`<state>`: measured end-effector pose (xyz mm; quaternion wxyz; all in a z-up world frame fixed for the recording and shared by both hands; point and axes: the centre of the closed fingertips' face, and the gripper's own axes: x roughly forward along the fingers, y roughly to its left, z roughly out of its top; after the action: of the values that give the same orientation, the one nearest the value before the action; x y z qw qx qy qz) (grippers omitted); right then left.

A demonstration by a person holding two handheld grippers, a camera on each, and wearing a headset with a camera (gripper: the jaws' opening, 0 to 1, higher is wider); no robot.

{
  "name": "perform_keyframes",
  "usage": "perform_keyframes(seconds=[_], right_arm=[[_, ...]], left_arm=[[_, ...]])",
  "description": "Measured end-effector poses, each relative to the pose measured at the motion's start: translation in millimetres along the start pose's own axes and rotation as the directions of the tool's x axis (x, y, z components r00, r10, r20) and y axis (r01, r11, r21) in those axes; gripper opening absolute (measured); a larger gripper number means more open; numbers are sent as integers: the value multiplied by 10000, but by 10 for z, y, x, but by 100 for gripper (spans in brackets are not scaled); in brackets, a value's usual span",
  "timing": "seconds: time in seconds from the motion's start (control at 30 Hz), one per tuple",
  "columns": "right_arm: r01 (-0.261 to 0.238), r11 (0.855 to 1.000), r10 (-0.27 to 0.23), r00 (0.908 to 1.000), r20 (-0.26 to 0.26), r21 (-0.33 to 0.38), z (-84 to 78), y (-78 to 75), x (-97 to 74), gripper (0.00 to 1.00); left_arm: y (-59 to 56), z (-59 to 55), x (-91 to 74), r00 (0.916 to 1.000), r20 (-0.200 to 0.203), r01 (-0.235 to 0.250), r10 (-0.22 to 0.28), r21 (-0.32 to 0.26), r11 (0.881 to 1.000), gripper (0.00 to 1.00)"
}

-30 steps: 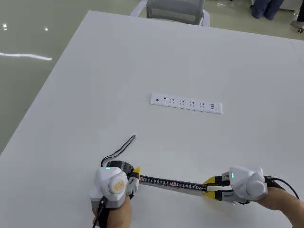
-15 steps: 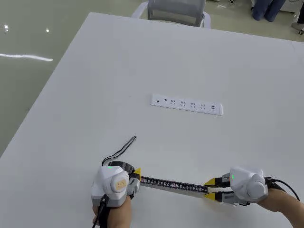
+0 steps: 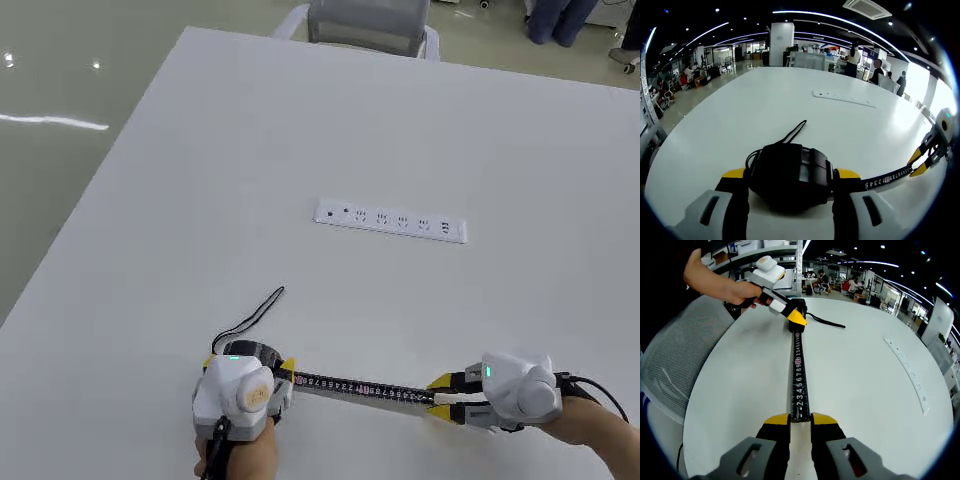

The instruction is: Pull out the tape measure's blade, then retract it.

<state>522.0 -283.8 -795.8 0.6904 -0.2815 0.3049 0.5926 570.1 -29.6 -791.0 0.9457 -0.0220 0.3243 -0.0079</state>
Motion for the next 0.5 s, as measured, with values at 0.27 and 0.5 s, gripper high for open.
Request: perform_keyframes(seconds=[0.27, 0.5], right_arm=[[4, 10000, -4, 10000, -7, -62, 11, -2, -5, 14], [11, 10000, -11, 10000, -4, -96, 26, -1, -13, 14]], left_arm=[[4, 10, -13, 9999, 34, 139, -139, -47, 9999, 64], [9, 7, -14, 9997, 38, 227, -226, -68, 9997, 64]])
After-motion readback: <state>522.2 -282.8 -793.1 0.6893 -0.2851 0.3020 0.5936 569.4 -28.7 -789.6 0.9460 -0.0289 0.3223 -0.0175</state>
